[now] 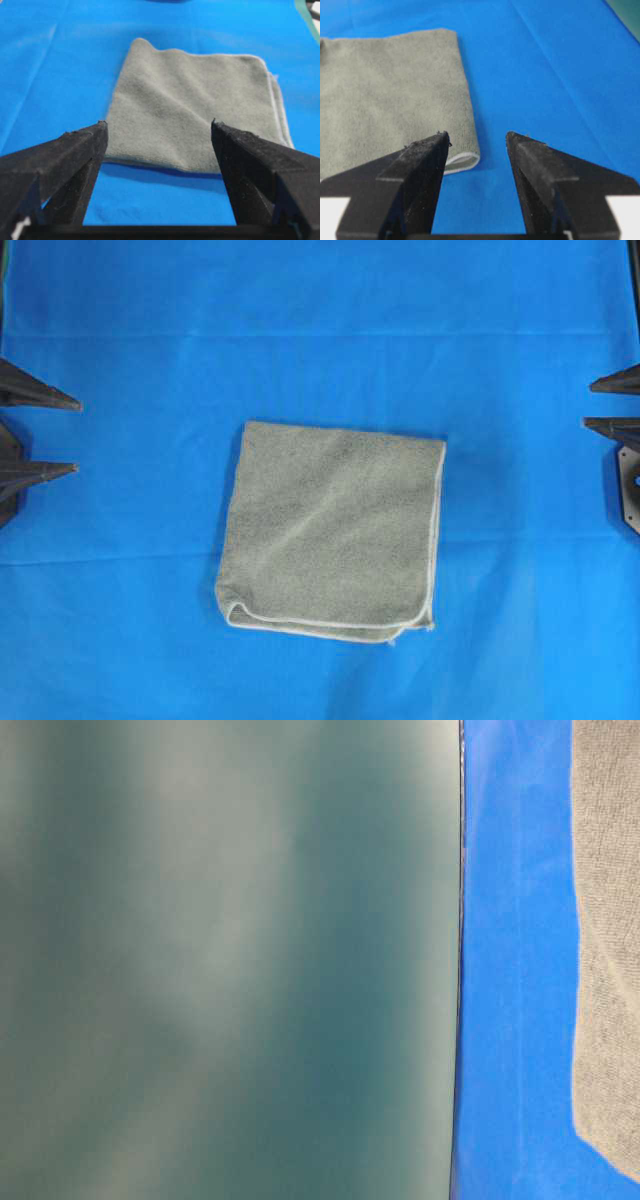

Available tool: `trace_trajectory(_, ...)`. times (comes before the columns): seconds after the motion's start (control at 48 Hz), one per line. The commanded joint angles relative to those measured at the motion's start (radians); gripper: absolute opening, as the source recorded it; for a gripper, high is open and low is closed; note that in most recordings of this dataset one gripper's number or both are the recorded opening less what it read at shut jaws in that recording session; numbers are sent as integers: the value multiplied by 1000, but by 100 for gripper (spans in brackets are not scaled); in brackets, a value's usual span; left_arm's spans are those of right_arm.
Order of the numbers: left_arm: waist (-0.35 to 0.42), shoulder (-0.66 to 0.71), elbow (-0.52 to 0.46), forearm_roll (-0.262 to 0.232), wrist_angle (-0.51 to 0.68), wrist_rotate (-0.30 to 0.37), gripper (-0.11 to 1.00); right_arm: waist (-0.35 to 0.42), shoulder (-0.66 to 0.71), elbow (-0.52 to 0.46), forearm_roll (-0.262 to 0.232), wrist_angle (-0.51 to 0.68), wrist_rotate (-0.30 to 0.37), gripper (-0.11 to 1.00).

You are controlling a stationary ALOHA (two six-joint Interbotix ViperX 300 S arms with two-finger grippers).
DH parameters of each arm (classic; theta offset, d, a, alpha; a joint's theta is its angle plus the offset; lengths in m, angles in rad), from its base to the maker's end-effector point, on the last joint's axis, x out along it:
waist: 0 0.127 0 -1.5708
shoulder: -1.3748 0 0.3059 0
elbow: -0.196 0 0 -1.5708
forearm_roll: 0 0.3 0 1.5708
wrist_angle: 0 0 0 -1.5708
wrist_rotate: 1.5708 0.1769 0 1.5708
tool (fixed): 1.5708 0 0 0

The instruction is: Fold a large towel.

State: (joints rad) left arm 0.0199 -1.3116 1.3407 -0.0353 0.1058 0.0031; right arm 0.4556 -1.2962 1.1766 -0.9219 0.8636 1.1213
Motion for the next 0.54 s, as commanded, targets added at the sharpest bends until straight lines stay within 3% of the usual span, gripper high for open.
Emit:
trace_trajectory(0.0,3,6,-14,-2,-2,-2,80,2,15,-14,-11,-2,2,55)
trace_trajectory(0.521,3,8,-14,-2,0,-2,80,2,15,-15,-25,0,2,55)
